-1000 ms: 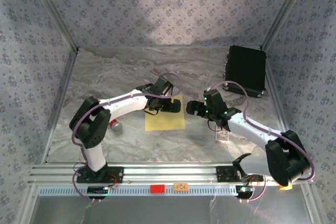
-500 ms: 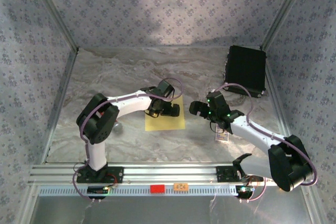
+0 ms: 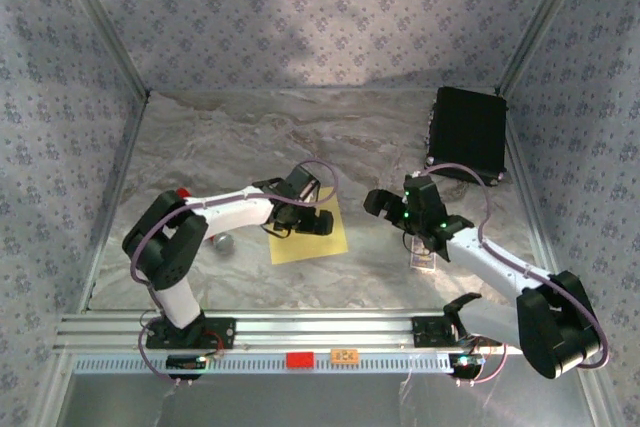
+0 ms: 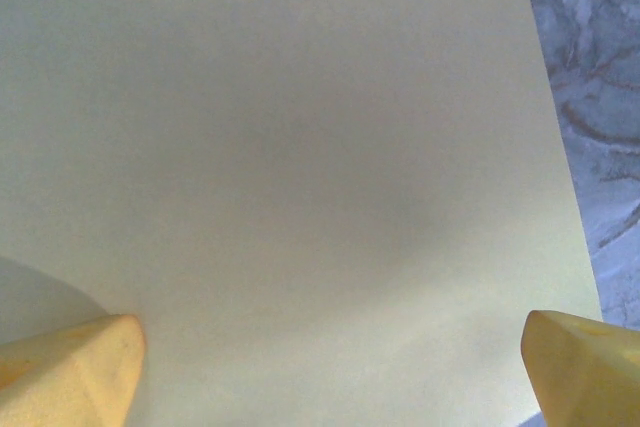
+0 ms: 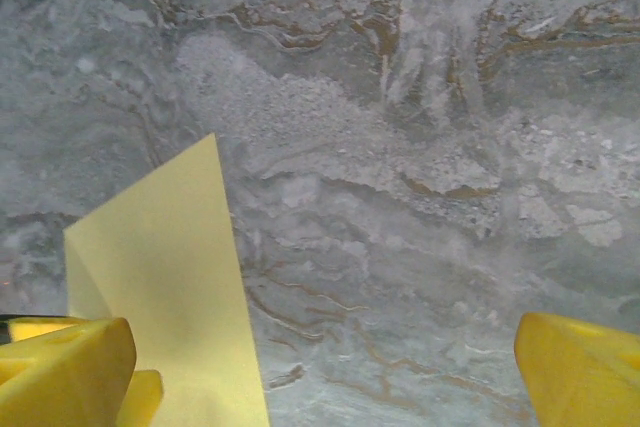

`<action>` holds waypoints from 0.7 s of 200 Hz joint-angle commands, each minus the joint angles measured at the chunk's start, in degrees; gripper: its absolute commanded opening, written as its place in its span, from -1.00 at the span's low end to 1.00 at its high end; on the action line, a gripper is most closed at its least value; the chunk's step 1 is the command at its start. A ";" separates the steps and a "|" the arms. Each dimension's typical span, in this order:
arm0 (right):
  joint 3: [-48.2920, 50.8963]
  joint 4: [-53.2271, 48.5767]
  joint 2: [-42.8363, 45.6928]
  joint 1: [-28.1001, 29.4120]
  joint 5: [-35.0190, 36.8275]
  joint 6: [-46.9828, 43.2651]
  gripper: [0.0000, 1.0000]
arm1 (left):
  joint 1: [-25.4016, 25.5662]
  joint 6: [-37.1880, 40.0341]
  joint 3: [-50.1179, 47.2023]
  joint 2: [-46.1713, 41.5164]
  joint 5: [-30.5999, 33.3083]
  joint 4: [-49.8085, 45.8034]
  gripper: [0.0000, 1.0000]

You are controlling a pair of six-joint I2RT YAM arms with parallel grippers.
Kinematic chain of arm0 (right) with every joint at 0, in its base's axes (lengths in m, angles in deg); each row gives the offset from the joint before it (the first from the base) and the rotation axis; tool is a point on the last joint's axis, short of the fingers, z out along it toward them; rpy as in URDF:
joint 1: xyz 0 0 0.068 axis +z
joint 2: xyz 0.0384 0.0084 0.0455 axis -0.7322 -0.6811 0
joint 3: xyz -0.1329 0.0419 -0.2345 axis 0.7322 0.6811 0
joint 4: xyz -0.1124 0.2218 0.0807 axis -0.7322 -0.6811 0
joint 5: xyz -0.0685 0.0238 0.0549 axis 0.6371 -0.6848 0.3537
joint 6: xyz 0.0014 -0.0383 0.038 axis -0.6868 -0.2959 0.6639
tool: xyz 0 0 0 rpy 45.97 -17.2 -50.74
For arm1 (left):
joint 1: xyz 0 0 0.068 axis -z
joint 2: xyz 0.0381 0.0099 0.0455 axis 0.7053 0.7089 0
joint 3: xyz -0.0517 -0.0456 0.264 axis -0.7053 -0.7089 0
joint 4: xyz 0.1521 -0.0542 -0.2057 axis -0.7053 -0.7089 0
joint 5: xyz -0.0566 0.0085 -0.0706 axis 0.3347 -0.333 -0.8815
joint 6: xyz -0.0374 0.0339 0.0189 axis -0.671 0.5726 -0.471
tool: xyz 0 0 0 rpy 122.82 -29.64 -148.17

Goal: Fold a paper plane with a square sheet of paper (pick it up from the middle)
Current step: Move the square sheet of paper to the center of the table.

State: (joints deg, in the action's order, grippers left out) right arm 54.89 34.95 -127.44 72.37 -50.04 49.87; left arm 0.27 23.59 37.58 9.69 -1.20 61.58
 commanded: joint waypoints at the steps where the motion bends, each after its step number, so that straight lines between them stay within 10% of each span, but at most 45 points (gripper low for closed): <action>1: -0.30 1.02 1.05 -0.64 -3.45 2.58 0.98 | 0.36 0.28 1.64 -2.30 1.48 -3.64 0.92; 140: -0.54 -0.75 -0.61 -0.98 -4.50 3.39 0.98 | 1.51 -11.96 12.68 6.26 6.33 -15.57 0.92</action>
State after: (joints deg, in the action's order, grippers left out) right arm 54.87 35.26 -127.57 71.67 -53.84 52.36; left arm 1.45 12.38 48.99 14.59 3.76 48.53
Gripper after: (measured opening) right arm 0.991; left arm 0.957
